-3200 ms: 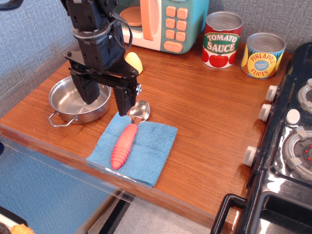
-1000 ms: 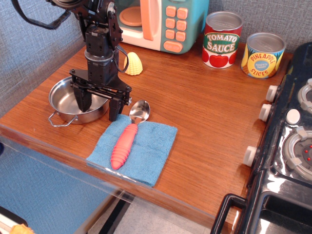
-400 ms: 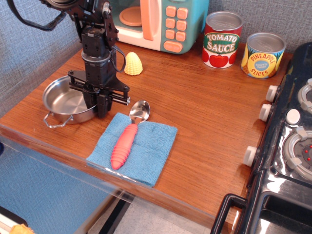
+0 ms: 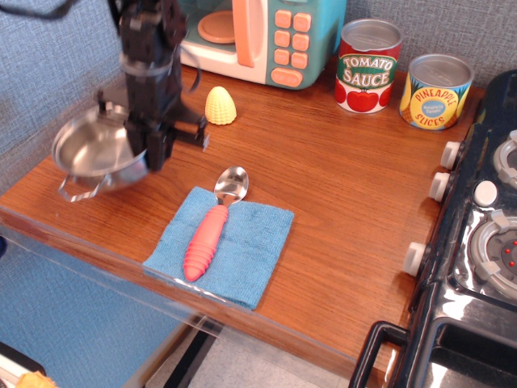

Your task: Move pot and place to the bottom left of towel

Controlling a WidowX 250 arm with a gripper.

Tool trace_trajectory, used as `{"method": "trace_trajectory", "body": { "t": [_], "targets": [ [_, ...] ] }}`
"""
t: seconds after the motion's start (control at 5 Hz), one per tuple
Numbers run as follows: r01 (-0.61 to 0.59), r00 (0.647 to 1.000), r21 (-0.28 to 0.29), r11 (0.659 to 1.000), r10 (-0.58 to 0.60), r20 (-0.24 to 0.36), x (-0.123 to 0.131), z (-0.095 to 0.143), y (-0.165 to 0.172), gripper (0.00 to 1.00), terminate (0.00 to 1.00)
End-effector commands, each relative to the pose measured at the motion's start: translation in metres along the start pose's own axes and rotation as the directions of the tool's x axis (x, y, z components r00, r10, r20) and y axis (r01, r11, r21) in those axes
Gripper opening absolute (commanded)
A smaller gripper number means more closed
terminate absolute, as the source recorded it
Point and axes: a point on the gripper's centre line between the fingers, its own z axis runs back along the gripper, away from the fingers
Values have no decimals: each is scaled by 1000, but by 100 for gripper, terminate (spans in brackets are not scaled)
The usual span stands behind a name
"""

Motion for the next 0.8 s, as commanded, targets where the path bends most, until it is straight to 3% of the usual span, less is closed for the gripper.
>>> {"method": "trace_trajectory", "body": {
  "t": [0.0, 0.2, 0.4, 0.6],
  "targets": [
    [139, 977, -54, 989, -128, 173, 28, 70, -64, 0, 0],
    [266, 948, -79, 961, -246, 204, 42, 76, -120, 0, 0],
    [350, 928, -106, 931, -330, 172, 51, 65, -175, 0, 0],
    [388, 918, -87, 917, -376, 129, 54, 42, -200, 0, 0]
  ]
}}
